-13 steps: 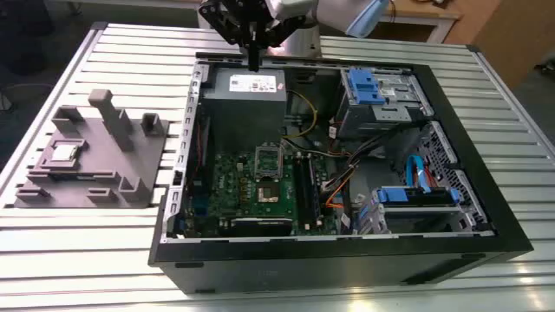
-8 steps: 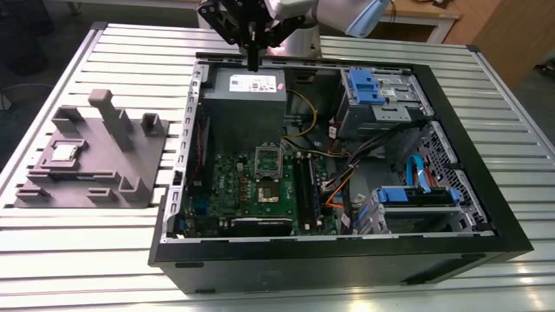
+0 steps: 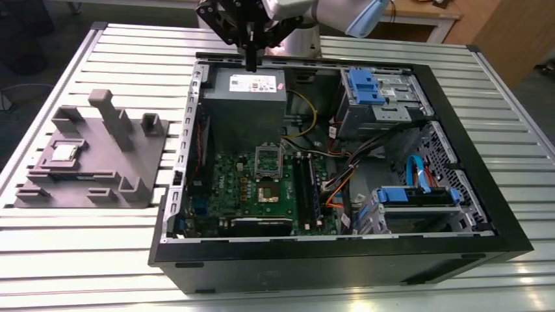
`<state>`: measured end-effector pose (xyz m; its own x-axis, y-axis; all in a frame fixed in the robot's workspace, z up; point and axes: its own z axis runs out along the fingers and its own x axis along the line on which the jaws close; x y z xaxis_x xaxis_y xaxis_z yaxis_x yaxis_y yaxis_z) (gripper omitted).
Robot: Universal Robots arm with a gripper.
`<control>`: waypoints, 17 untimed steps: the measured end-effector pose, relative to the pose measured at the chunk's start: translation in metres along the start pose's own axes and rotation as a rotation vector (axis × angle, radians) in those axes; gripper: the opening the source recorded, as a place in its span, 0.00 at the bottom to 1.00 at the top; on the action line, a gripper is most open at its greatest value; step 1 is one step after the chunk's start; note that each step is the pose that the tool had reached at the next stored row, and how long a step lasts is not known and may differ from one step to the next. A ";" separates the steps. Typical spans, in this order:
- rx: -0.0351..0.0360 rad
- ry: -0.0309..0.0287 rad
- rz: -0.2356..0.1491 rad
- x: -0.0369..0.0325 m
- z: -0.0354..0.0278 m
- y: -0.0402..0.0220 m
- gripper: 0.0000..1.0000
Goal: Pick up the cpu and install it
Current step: 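Reach for the cpu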
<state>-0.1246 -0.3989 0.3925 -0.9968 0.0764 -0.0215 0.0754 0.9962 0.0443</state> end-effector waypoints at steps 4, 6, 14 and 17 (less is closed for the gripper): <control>0.0002 0.0003 0.000 0.0016 0.0000 -0.0002 0.10; 0.0001 0.0003 0.000 0.0023 0.0000 -0.0002 0.10; 0.0002 0.0003 0.000 0.0061 -0.0001 -0.0005 0.10; 0.0002 0.0003 0.000 0.0078 -0.0001 -0.0006 0.10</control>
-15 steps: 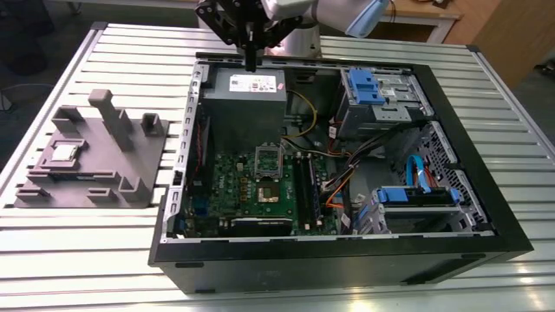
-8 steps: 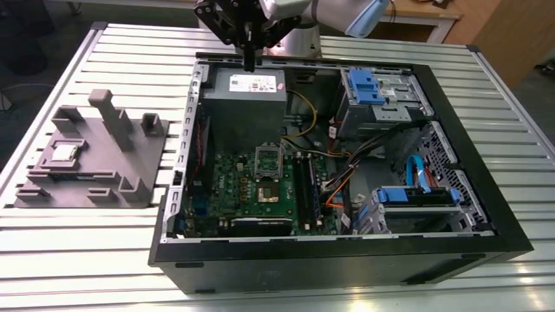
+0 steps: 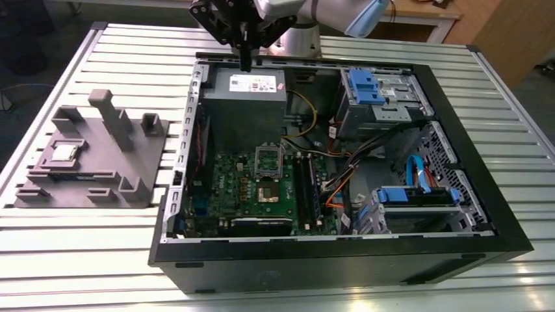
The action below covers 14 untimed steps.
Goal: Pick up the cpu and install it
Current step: 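Reach for the cpu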
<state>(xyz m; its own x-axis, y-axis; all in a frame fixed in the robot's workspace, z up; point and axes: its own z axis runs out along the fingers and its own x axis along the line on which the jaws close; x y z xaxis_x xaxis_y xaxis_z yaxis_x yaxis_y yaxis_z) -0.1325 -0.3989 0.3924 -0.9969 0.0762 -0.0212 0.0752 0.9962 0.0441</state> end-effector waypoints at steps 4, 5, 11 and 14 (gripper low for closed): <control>0.0000 0.0000 0.000 0.0015 0.0000 -0.0001 0.10; 0.0000 0.0000 0.000 0.0019 0.0000 -0.0002 0.10; 0.0001 0.0000 0.000 0.0042 -0.0001 -0.0003 0.10; -0.0001 -0.0001 0.000 0.0052 -0.0001 -0.0004 0.10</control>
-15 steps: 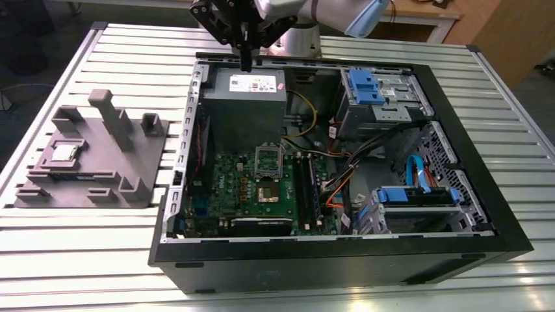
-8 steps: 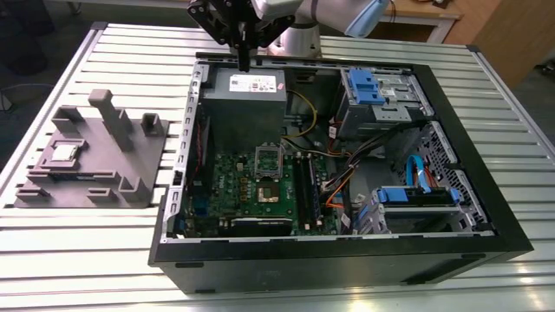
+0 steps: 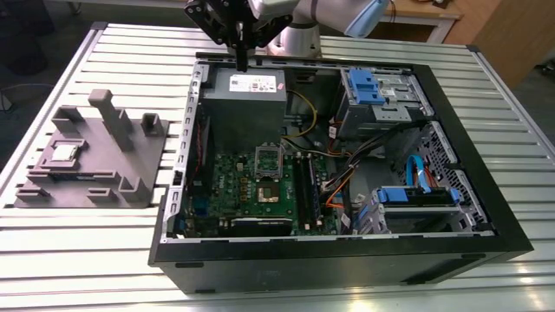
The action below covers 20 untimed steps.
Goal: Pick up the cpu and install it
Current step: 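Reach for the cpu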
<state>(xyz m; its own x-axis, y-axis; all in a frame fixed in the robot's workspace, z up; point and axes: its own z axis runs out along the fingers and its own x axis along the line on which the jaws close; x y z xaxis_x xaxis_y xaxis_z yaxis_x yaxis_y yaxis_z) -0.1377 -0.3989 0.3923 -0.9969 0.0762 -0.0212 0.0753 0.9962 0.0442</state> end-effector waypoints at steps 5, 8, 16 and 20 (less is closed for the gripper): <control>0.0000 0.0000 0.000 0.0017 -0.0001 -0.0001 0.10; 0.0000 0.0000 0.000 0.0026 -0.0001 -0.0002 0.10; 0.0001 0.0001 0.000 0.0053 -0.0002 -0.0004 0.10; 0.0000 0.0001 0.000 0.0063 -0.0002 -0.0005 0.10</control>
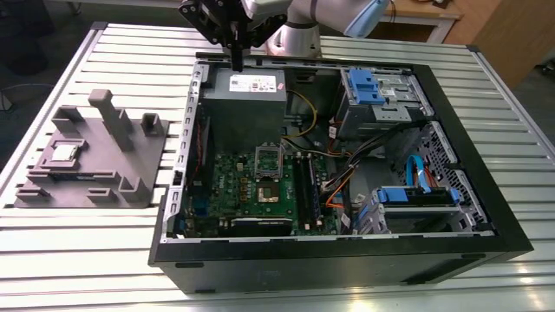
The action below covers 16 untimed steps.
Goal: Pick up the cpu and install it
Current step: 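Reach for the cpu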
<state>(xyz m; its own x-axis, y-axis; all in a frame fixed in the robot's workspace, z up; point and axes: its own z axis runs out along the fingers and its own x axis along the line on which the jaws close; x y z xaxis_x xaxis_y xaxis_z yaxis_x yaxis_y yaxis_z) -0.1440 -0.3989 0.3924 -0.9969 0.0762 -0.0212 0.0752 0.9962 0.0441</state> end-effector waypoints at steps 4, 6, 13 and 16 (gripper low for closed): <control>0.0000 0.0000 0.000 0.0010 0.0000 -0.0001 0.10; 0.0000 0.0000 0.000 0.0014 0.0000 -0.0001 0.10; 0.0000 0.0000 0.000 0.0029 -0.0001 -0.0002 0.10; 0.0000 0.0000 0.000 0.0035 -0.0001 -0.0003 0.10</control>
<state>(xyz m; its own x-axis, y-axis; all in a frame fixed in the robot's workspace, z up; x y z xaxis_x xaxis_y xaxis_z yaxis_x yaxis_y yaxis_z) -0.1475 -0.3989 0.3923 -0.9969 0.0762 -0.0212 0.0752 0.9962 0.0441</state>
